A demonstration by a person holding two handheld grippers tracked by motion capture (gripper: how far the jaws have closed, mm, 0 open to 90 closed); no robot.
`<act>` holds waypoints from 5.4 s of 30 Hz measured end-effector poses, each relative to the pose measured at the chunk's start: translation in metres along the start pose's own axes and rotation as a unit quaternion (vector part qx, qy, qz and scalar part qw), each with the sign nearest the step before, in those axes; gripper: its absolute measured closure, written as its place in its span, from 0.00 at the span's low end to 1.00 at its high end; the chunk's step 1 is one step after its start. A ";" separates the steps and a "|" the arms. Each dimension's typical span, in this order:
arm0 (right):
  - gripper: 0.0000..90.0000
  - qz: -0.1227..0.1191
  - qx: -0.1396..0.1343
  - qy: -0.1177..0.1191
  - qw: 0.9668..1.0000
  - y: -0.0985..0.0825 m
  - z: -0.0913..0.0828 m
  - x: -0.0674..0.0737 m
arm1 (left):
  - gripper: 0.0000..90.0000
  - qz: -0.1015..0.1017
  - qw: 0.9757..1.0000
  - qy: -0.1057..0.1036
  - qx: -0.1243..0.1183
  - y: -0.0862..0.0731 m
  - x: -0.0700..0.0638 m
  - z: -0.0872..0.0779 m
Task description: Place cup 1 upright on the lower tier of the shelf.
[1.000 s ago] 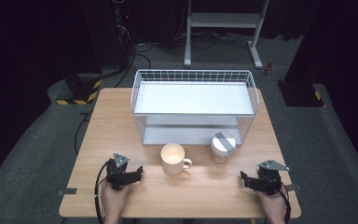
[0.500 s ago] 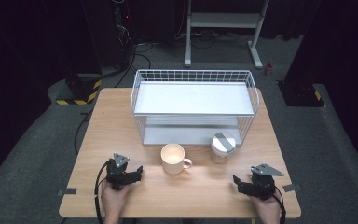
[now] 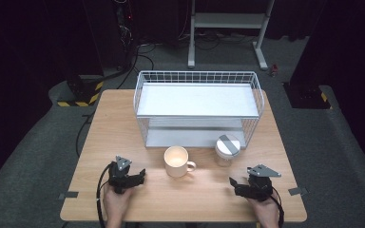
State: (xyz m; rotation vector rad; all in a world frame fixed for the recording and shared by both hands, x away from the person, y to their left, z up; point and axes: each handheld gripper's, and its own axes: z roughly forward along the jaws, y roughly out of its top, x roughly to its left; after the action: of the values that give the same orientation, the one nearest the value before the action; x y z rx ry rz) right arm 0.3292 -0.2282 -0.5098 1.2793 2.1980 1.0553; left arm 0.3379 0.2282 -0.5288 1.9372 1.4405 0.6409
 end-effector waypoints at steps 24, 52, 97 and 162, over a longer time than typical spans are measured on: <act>0.16 -0.035 -0.003 -0.004 0.999 0.030 0.025 0.009 | 0.17 -0.002 1.000 0.001 -0.001 0.000 0.000 0.000; 0.15 -0.022 -0.023 -0.018 0.999 0.049 0.049 0.008 | 0.17 -0.002 1.000 0.001 -0.002 0.000 0.000 0.000; 0.21 -0.022 -0.048 -0.032 0.998 0.060 0.063 0.009 | 0.17 -0.001 1.000 0.001 0.001 0.000 0.000 0.000; 0.21 0.000 -0.065 -0.039 0.997 0.104 0.095 -0.005 | 0.18 -0.003 1.000 0.000 0.001 0.000 0.000 0.000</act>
State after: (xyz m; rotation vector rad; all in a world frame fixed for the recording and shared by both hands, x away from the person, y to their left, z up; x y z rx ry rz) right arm 0.4528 -0.1619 -0.4916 1.2410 2.0382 1.1098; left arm 0.3381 0.2282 -0.5287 1.9333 1.4469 0.6376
